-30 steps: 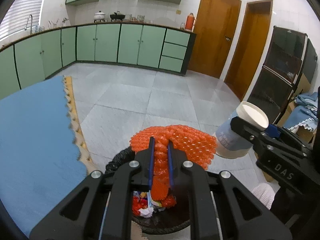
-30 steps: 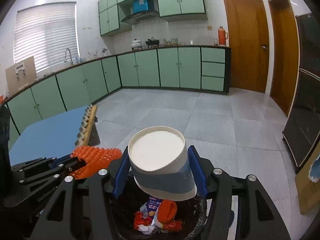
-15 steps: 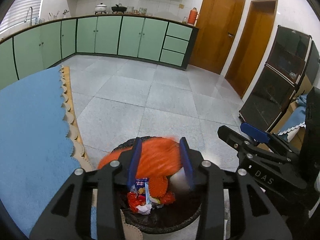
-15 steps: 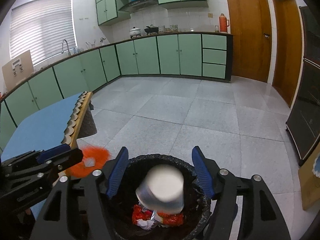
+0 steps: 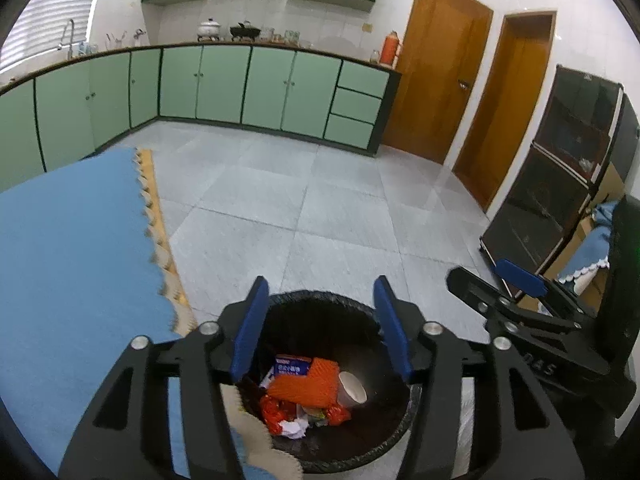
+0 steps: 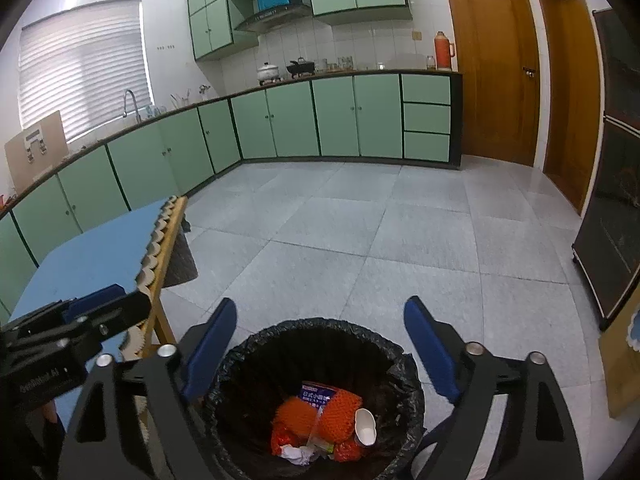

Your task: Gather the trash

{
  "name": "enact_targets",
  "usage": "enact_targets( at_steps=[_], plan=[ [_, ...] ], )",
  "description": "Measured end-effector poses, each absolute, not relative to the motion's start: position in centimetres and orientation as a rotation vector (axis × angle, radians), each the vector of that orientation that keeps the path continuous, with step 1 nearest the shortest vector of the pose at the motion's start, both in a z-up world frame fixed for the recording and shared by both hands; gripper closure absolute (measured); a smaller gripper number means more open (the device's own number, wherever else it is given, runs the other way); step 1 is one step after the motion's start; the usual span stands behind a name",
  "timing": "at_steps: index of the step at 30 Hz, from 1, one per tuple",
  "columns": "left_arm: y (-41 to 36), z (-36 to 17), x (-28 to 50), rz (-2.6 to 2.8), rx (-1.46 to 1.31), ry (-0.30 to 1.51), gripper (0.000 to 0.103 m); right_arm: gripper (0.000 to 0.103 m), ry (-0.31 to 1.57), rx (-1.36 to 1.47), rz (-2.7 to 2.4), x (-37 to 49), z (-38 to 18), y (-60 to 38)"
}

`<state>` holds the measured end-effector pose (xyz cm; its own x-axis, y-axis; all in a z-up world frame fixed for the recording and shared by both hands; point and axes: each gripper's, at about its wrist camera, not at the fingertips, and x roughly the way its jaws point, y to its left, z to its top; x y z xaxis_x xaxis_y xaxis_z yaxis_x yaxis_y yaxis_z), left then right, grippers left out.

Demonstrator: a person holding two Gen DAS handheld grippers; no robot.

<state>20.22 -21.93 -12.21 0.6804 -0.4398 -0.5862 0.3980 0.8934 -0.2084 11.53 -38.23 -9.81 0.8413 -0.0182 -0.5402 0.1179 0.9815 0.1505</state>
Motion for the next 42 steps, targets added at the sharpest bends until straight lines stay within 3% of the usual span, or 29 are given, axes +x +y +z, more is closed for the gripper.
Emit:
enact_targets(
  at_steps=[3, 7, 17, 42],
  plan=[
    [-20.8, -11.0, 19.9, -0.446, -0.072, 0.651, 0.037, 0.006, 0.559, 0.179, -0.067, 11.0, -8.7, -37.9],
    [-19.7, -9.6, 19.1, -0.425, -0.060, 0.620, 0.026, 0.006, 0.563, 0.196, -0.042, 10.2, -7.6, -37.5],
    [-17.7, -6.0, 15.6, -0.355, -0.017, 0.591, 0.013, 0.006, 0.576, 0.209, 0.013, 7.9, -4.2, -35.7],
    [-13.4, -2.4, 7.1, -0.316, -0.007, 0.521, 0.011, 0.006, 0.526, 0.160, 0.081, 1.1, -0.1, -32.0]
  ],
)
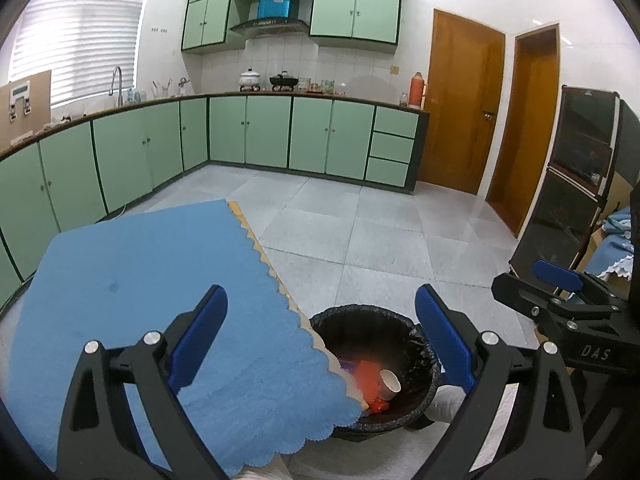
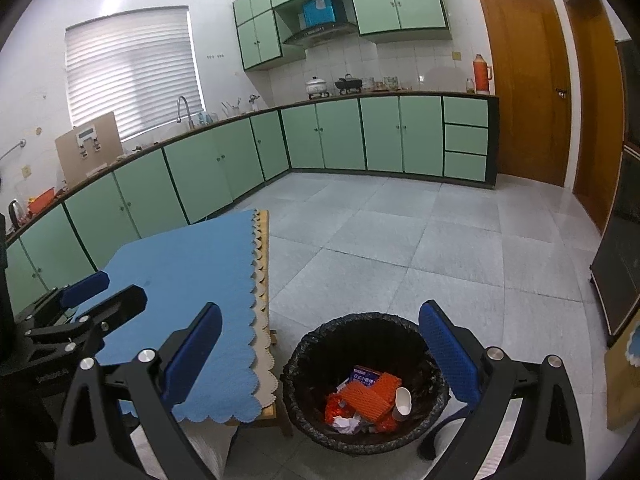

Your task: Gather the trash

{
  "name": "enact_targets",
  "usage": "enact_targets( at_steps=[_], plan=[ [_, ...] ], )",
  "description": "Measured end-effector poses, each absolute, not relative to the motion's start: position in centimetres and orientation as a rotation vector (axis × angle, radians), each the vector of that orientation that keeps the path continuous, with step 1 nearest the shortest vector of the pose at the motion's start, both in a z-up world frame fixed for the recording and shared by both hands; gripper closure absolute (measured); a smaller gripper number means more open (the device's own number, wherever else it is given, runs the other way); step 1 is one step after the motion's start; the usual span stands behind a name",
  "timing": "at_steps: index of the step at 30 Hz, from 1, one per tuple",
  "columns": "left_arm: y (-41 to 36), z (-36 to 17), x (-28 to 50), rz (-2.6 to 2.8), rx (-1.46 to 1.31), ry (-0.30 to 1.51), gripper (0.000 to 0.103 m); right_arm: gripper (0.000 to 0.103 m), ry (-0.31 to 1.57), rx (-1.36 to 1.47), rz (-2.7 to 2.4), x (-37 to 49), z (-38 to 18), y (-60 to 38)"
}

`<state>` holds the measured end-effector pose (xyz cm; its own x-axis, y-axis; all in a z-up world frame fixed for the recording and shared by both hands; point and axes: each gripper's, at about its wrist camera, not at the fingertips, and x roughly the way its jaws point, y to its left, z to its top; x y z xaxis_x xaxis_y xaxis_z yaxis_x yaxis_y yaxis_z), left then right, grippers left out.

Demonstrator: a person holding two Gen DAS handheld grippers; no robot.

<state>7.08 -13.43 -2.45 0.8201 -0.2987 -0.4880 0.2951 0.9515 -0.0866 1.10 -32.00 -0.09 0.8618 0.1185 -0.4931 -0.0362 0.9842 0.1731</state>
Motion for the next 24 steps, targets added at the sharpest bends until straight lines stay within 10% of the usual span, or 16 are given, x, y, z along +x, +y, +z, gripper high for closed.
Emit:
enact_targets(
  at_steps=[24],
  plan=[
    [-12.5, -1.7, 4.7, -0.320, -0.016, 0.463, 0.011, 0.006, 0.479, 0.109, 0.106, -0.8, 1.0, -30.1]
  ],
)
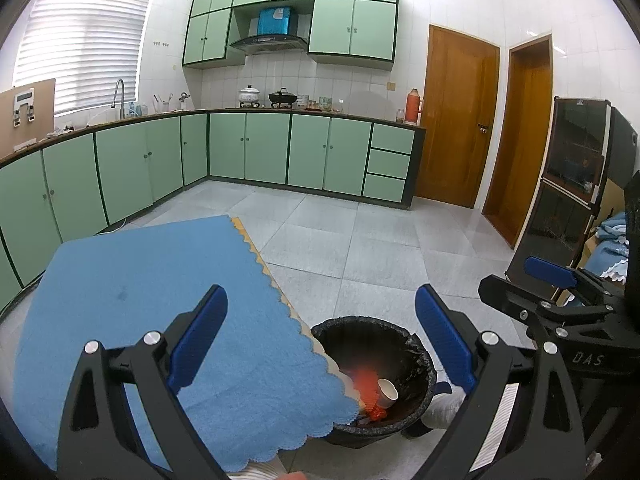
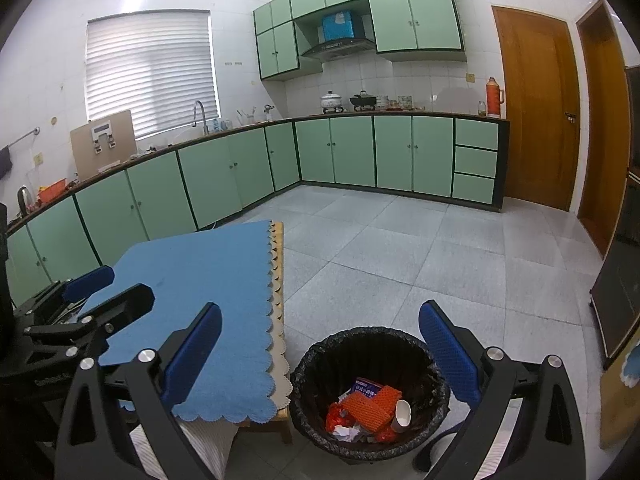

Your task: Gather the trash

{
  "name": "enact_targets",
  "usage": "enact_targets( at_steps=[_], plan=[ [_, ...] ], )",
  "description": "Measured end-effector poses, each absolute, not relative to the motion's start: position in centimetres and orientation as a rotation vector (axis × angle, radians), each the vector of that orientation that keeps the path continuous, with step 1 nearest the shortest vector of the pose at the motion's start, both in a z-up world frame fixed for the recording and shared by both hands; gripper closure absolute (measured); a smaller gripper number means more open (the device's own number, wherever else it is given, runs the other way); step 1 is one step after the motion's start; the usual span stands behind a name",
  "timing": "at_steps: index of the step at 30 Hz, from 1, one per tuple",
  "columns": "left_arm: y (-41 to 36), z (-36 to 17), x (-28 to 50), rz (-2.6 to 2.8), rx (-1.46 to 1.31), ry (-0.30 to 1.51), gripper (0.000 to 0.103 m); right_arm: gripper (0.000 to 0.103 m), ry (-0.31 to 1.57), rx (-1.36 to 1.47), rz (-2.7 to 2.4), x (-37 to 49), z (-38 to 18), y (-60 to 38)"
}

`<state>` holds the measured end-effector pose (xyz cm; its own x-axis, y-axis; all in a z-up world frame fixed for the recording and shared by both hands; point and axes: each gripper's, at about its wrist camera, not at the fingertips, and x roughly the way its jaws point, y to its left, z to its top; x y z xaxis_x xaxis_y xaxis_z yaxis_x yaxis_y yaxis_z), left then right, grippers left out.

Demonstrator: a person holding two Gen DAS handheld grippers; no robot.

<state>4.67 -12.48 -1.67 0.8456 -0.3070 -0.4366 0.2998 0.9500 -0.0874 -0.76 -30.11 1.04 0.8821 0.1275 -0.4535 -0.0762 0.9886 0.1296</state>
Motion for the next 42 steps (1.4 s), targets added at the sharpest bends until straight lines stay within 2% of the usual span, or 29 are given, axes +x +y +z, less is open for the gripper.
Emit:
enact_targets(
  at_steps=[42],
  plan=[
    [-11.99, -1.37, 4.64, -0.312, -0.021, 0.464, 0.011, 0.006, 0.478, 0.103, 0.110, -0.80, 1.26, -29.78]
  ],
)
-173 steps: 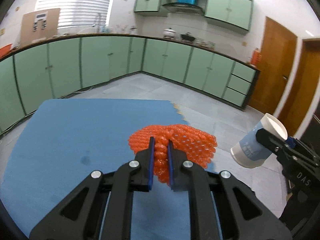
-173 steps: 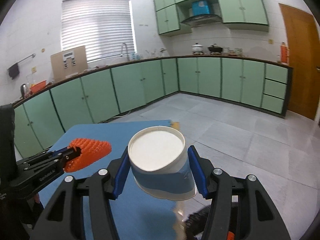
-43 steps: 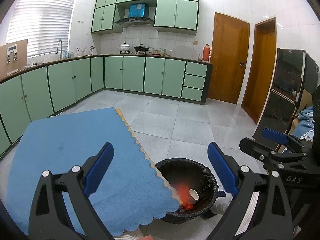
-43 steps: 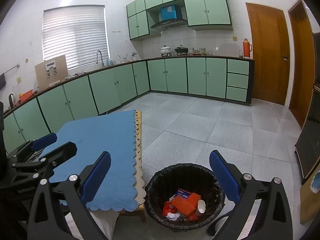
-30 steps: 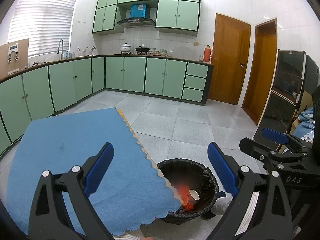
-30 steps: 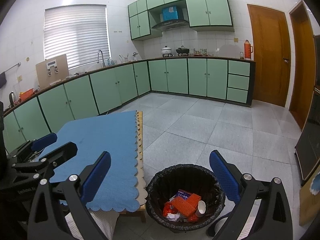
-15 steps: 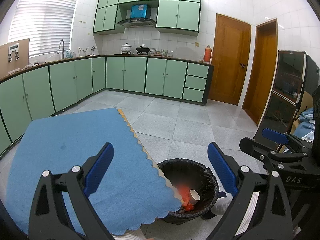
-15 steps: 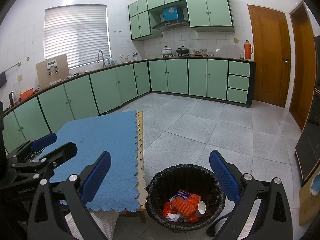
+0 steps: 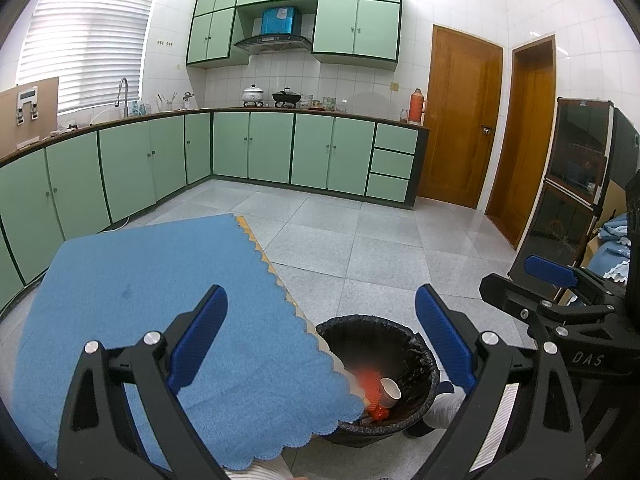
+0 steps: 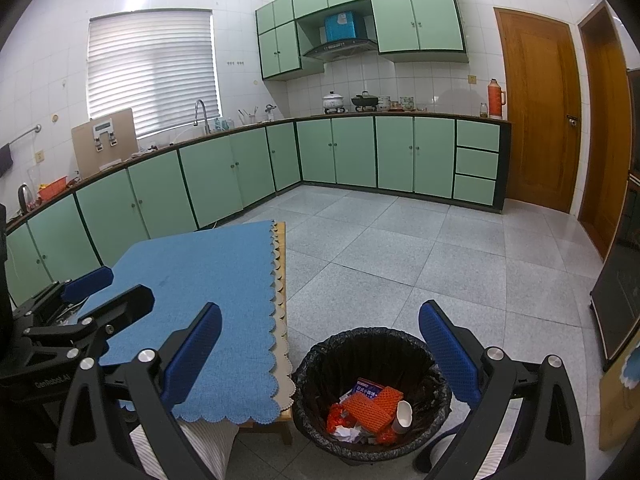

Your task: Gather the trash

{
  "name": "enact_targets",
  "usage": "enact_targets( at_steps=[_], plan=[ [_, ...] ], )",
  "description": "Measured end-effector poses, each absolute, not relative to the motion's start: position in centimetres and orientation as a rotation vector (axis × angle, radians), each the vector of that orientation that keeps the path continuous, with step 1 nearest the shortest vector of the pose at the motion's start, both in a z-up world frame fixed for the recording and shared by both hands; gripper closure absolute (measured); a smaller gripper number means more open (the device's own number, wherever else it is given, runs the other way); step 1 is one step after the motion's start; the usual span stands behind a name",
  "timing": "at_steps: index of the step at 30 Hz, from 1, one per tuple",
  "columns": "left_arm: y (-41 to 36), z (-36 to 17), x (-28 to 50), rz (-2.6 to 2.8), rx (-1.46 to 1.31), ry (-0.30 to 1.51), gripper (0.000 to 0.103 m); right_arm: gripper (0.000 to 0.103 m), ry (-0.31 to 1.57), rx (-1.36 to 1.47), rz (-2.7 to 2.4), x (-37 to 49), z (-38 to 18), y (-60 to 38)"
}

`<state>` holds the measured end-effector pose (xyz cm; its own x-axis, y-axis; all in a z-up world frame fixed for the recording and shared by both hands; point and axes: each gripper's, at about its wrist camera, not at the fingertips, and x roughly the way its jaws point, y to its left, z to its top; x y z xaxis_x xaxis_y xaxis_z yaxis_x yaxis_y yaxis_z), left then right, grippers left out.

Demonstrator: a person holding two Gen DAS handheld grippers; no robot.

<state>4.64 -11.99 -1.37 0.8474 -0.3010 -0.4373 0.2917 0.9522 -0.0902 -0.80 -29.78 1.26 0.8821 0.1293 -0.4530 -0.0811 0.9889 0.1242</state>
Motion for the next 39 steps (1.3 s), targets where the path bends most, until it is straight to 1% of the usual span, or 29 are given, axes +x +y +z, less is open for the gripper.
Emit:
enact_targets(
  at_steps=[23, 39],
  plan=[
    [-12.0, -1.5, 4.7, -0.314, -0.023, 0.468, 0.011, 0.006, 0.482, 0.103, 0.108, -0.9, 1.2, -29.8],
    [-12.1, -2.7, 4.6, -0.325, -0.032, 0.461, 0.011, 0.006, 0.500, 0.107, 0.099, -0.6, 0.0, -29.8]
  ],
)
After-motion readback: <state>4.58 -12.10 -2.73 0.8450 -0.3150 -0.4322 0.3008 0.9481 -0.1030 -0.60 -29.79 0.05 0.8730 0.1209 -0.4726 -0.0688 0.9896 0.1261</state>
